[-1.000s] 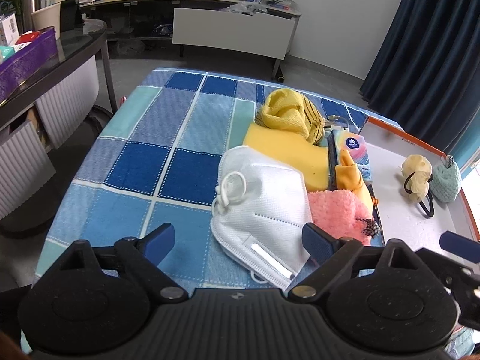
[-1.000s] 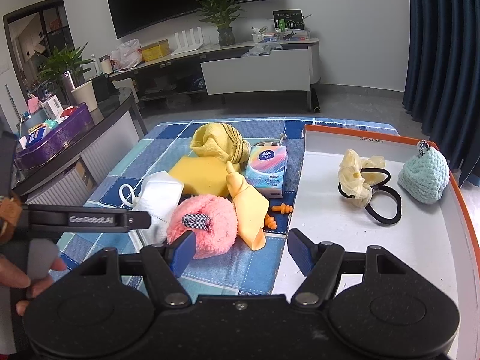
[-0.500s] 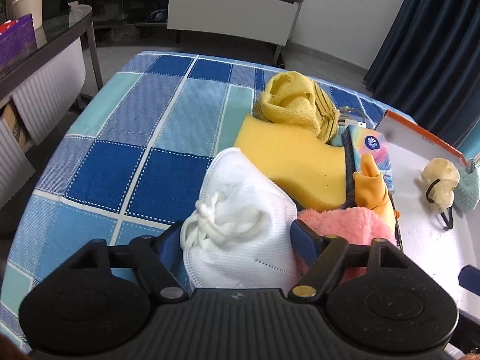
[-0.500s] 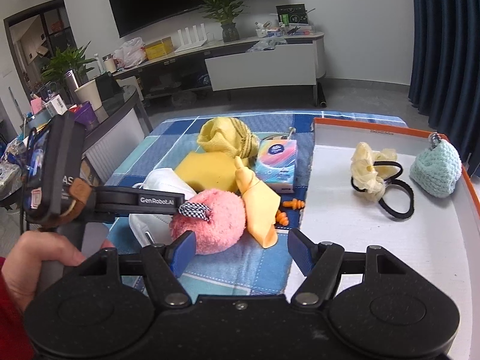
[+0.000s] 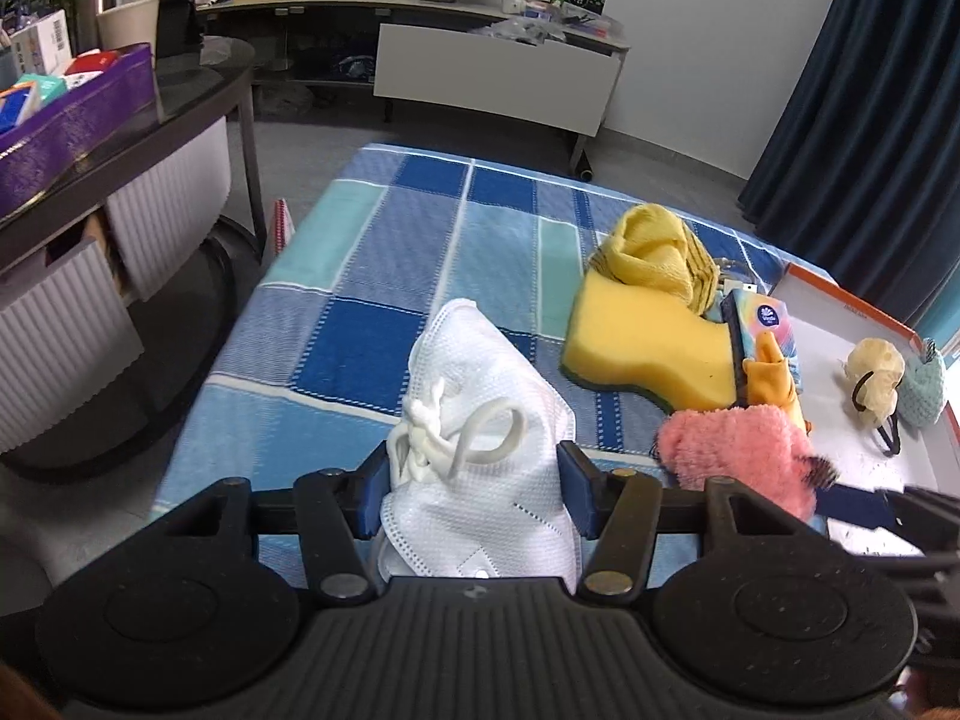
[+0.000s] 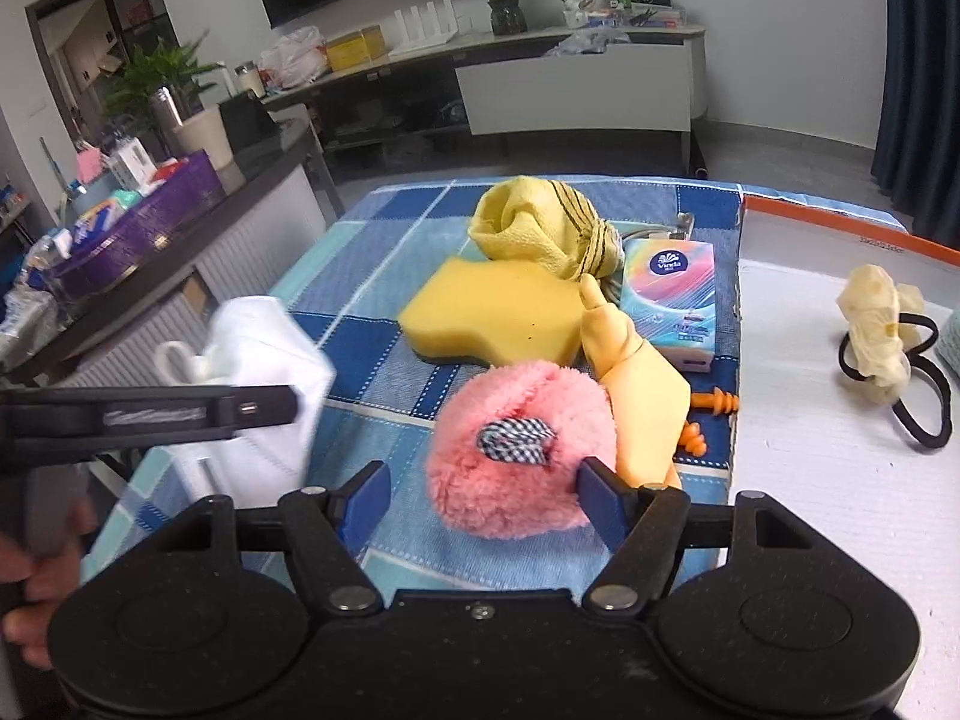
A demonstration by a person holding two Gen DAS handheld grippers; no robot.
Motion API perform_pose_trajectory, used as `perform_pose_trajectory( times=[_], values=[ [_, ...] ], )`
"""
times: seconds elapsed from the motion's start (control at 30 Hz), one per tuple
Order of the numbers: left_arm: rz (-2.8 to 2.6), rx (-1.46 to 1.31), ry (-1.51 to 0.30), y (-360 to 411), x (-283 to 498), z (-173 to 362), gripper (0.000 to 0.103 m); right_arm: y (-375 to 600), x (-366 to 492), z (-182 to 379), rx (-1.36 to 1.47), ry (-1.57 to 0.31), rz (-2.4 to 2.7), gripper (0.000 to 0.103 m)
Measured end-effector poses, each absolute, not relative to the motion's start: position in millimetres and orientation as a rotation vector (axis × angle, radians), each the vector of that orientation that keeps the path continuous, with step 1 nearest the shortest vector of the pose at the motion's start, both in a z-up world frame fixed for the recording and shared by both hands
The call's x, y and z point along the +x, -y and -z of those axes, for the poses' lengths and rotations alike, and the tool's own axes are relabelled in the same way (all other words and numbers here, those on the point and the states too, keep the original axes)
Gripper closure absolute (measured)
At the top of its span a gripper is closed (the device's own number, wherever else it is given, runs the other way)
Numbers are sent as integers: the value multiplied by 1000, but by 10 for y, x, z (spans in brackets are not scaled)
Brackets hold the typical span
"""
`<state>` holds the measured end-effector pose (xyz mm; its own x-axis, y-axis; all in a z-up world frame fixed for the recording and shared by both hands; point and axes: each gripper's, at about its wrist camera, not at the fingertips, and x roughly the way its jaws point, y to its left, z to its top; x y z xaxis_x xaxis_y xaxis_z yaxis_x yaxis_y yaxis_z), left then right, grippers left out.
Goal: Organize soft objects
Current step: 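Grasp the white face mask with the left tool while the right tool grasps the pink pompom, then carry the mask and pink pompom over the white box with both tools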
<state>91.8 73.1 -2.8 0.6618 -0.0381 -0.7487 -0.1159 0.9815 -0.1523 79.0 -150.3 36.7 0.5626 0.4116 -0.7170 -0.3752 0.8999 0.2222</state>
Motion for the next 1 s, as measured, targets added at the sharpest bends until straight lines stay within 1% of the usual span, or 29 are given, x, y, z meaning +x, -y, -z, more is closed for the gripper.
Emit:
perform_pose_trajectory(
  times=[0.03,0.13,0.2,0.23,0.27,0.33,0.6,1.0],
  values=[
    [-50,-191,-842,-746,897,14,46,1463,820,-348,36,-853,-455,14],
    [-57,-205,-835,-803,851,1,46,1378,922,-290,9,-847,-422,11],
    [-63,-212,-830,-808,833,2,46,1371,939,-281,-4,-834,-394,31],
    [-68,-211,-826,-808,821,-1,46,1392,932,-301,-7,-828,-385,45],
    [-68,-209,-824,-803,814,-5,46,1423,917,-323,-2,-821,-387,48],
    [-64,-214,-819,-797,800,-13,46,1496,858,-385,22,-805,-407,50],
    [-24,-140,-796,-633,709,-131,46,1703,524,-705,14,-720,-424,51],
    [24,-51,-772,-397,576,-326,46,2036,218,-873,34,-673,-374,50]
  ],
)
